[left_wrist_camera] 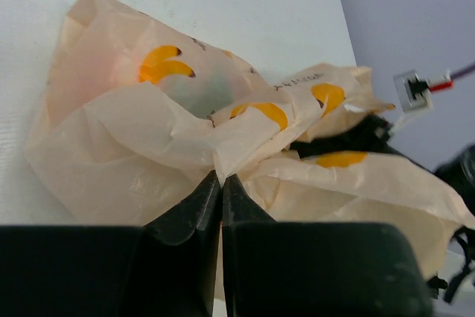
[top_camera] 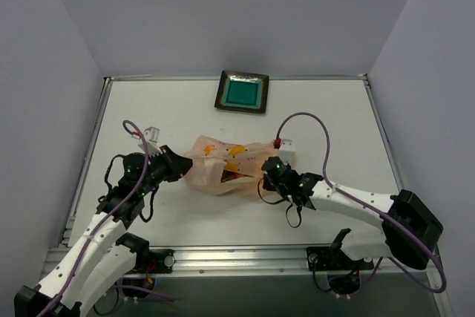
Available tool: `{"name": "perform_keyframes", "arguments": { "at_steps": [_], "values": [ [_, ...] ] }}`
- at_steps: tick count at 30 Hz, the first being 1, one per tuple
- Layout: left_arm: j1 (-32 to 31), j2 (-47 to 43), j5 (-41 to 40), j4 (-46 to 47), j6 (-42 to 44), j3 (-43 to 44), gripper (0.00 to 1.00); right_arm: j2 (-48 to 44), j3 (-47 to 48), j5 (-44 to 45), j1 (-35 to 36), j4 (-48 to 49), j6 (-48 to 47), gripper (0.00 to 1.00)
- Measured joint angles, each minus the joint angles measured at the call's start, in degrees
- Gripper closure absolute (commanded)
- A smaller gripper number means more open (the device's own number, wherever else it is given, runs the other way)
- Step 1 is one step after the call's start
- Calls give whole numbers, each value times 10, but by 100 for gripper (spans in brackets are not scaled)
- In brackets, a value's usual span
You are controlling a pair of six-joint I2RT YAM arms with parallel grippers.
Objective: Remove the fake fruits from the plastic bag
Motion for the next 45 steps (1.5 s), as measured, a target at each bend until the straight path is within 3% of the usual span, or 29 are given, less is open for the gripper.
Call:
{"name": "perform_keyframes", "arguments": {
  "at_steps": [6,11,14,18,24,27,28,29,31,32,36,39,40,41,42,45],
  "values": [
    [-3,-98,-1,-40,-12,-50,98,139,80,-105,-124,150,-145,100],
    [-6,-119,-3,-72,-21,-79,98,196,185,-150,-141,167,-221,100],
    [-6,-103,-8,-75,-20,-79,98,154,181,-141,-106,159,-224,99],
    [-6,-59,-19,-66,-20,-63,98,24,67,-131,-65,134,-174,90],
    [-6,15,-24,-2,-21,-20,98,-39,-51,-94,-73,58,-71,94],
    [-7,24,-26,19,-22,-18,97,-39,-57,-70,-73,37,-39,65],
    [-7,25,-26,22,-23,-18,98,-39,-56,-63,-73,33,-32,37],
    [-7,25,-26,25,-24,-18,98,-39,-56,-59,-73,30,-26,26],
    [-7,24,-23,33,-26,-23,98,-40,-54,-52,-64,14,-27,8],
    [-7,23,-20,38,-26,-28,98,-43,-52,-48,-54,1,-26,6],
    [-7,11,-6,43,-26,-53,98,-84,-5,-19,23,-85,-31,17],
    [-7,-1,7,45,-26,-70,98,-139,61,3,72,-134,-38,41],
    [-7,-5,12,45,-26,-74,98,-160,87,11,83,-142,-40,61],
    [-7,-12,16,44,-25,-77,98,-176,108,18,91,-146,-43,72],
    [-8,-19,21,41,-25,-77,98,-186,124,22,97,-147,-44,90],
    [-8,-41,33,40,-23,-77,98,-188,157,37,120,-147,-47,100]
  ]
}}
